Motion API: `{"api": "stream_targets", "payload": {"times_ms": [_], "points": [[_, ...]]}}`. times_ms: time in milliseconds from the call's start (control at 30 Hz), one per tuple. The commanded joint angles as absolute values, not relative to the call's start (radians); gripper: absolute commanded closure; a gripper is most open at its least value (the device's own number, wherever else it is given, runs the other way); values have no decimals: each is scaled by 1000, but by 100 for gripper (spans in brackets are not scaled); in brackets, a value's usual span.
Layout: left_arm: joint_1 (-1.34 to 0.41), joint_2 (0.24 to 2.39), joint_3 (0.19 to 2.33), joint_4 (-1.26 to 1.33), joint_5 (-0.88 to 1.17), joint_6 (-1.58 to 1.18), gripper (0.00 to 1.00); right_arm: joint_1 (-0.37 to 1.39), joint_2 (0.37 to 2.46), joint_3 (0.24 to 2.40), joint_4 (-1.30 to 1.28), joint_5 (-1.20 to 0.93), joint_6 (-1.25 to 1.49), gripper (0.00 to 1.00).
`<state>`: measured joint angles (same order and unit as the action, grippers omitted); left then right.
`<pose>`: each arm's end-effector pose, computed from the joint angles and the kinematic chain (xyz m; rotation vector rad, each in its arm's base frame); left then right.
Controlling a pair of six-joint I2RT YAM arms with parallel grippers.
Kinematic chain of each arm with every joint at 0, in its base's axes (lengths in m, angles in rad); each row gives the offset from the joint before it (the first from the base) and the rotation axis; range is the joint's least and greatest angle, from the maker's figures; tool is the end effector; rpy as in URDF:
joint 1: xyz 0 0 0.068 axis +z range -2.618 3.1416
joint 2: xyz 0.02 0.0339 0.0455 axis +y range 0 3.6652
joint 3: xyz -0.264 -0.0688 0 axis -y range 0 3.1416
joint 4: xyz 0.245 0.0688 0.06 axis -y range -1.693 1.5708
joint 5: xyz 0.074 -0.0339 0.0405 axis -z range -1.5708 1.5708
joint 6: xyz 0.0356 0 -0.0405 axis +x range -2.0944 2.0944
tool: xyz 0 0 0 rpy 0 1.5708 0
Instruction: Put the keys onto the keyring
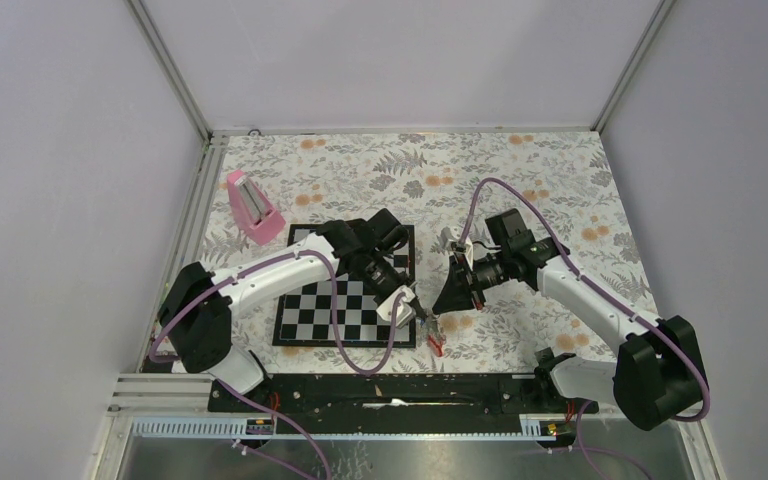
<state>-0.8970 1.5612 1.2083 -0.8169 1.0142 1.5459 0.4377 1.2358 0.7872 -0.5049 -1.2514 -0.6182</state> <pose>0.1663 -0.2567 0.2637 2.2061 0.5327 -1.0414 0.1933 0.1278 0.2412 -1.4439 1.5363 1.4194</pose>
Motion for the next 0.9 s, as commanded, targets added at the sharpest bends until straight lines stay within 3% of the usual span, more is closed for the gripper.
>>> {"api": "stream_targets", "payload": {"times_ms": [0, 500, 867], "points": [[-901, 1561, 1231, -783, 1042, 1504, 100, 421, 1195, 774, -402, -1318, -570, 100], [-821, 1496, 1153, -517, 1092, 1156, 100, 349, 1131, 705, -130, -1336, -292, 100], [-734, 1422, 1052, -91, 1053, 450, 100, 303, 1067, 762, -184, -1331, -332, 100]]}}
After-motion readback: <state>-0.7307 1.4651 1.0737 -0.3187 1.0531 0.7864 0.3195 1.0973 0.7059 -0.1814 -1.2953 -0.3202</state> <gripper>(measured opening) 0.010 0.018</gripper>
